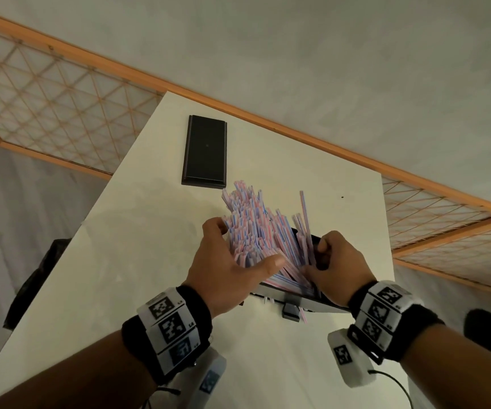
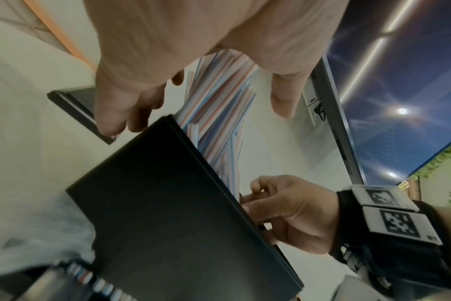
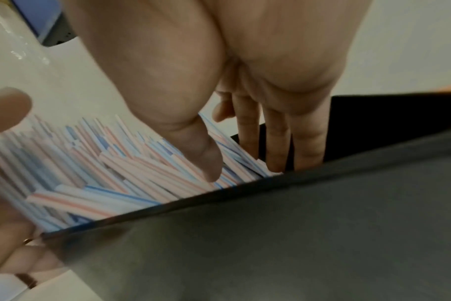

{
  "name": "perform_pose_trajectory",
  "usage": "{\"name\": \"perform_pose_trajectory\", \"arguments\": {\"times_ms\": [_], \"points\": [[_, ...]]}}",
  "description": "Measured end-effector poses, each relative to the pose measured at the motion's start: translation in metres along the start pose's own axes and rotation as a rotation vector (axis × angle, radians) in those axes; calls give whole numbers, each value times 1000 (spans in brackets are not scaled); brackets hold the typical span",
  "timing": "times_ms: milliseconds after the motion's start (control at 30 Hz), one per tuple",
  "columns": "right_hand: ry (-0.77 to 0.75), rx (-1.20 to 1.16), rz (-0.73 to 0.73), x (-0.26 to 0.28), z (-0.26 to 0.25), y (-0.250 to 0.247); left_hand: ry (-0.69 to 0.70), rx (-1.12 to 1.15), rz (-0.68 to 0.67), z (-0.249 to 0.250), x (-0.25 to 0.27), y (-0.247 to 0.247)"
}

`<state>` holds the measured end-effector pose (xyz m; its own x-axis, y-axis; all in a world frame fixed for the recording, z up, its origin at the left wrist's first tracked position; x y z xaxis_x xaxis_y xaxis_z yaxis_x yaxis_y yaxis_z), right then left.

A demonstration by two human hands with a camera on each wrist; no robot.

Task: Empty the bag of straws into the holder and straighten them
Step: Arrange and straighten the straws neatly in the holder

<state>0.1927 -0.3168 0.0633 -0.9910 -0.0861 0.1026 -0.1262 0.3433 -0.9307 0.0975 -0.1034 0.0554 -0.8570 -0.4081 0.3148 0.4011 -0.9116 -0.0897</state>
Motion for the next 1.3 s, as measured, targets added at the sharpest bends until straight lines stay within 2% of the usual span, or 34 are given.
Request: {"name": "perform_pose_trajectory", "arguments": {"times_ms": [100,167,233,300,367,400,500,567,667,733,800,900,1100,1300], "points": [[64,-94,-8,-2,1,1,65,-21,109,15,-1,-17],[54,-134,-14,-4,0,2,149,49,220,35,-3,-32],[-17,-138,-11,-3,-5,0,286,87,299,63,-2,-46],[-80,-155,-17,-1,-7,-2,474,2,341,96,6,-50],[-117,-144,-32,2,-9,-2,644,-121,333,127,18,-40],[-130,-129,-38,5,-9,-3,682,-155,294,138,24,-30],[-159,-111,-75,15,-5,-3,555,-250,26,144,28,15],[-158,-180,-190,26,-2,-1,511,-463,-116,137,25,48],[-209,-107,-376,41,1,5,534,-775,-230,131,15,88],[-266,-53,-358,43,3,2,499,-1005,-287,128,5,107],[-269,-62,-316,40,6,-7,403,-1120,-301,124,-6,119],[-191,-121,-243,32,13,-32,312,-1259,-306,117,-15,131],[-12,-290,-76,16,38,-62,343,-1382,-254,94,-34,149],[-5,-356,-54,14,43,-64,421,-1371,-214,85,-44,155]]}}
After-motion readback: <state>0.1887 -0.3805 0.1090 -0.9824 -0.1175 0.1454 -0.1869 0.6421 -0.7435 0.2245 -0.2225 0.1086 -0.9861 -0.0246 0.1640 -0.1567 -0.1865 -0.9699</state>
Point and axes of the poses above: each hand's wrist, its own x-axis away from the middle knuckle, its own y-axis out of the palm, z = x × y, the point moved 4 cm from there along -x, towards the middle knuckle, and after that the axes turned 12 degrees about z, right-handed, at the moved point
